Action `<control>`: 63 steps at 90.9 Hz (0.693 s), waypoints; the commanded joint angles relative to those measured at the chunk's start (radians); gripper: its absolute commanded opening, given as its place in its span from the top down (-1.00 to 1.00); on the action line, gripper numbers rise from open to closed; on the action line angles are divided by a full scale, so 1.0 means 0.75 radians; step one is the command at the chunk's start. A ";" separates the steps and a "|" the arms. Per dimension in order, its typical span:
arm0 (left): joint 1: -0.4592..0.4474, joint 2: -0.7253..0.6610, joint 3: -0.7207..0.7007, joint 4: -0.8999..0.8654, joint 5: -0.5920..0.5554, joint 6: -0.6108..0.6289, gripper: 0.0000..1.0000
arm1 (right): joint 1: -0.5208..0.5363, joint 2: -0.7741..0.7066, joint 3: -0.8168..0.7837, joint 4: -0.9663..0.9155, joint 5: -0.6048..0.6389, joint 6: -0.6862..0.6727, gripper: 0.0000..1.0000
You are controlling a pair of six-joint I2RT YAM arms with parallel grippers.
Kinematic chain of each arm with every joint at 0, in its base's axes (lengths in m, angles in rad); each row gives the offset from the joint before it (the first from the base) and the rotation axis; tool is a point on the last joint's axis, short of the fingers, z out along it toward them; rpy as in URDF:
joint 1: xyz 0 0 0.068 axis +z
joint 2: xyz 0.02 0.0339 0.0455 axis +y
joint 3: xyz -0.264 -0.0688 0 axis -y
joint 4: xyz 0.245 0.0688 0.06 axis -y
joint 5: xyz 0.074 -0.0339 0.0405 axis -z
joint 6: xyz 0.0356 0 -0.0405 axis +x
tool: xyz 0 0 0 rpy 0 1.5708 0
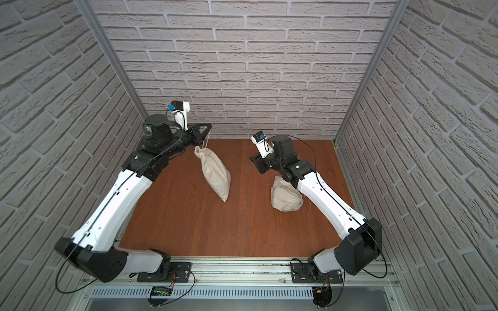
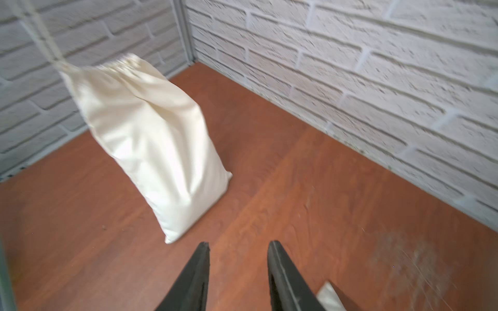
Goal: Close the soil bag
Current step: Frap the soil bag at the center of the board.
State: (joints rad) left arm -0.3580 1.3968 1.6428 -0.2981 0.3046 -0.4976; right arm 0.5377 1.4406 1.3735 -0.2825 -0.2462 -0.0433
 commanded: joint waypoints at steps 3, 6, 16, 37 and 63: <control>-0.079 0.087 0.152 0.032 0.052 0.034 1.00 | 0.029 0.022 -0.003 0.315 -0.198 0.099 0.08; -0.097 0.111 0.189 0.023 0.057 0.034 1.00 | 0.037 0.022 -0.008 0.347 -0.196 0.099 0.05; -0.140 0.193 0.304 -0.017 0.072 0.044 1.00 | 0.046 0.007 -0.056 0.468 -0.222 0.131 -0.04; -0.196 0.269 0.424 -0.032 0.123 0.045 1.00 | 0.085 0.048 -0.009 0.553 -0.335 0.153 -0.07; -0.213 0.194 0.374 -0.054 0.113 0.069 1.00 | 0.101 0.175 0.167 0.474 -0.277 0.147 0.19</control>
State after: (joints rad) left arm -0.5114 1.6005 1.9263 -0.3923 0.3798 -0.4709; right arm 0.6083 1.5467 1.4307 0.0586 -0.4698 0.0586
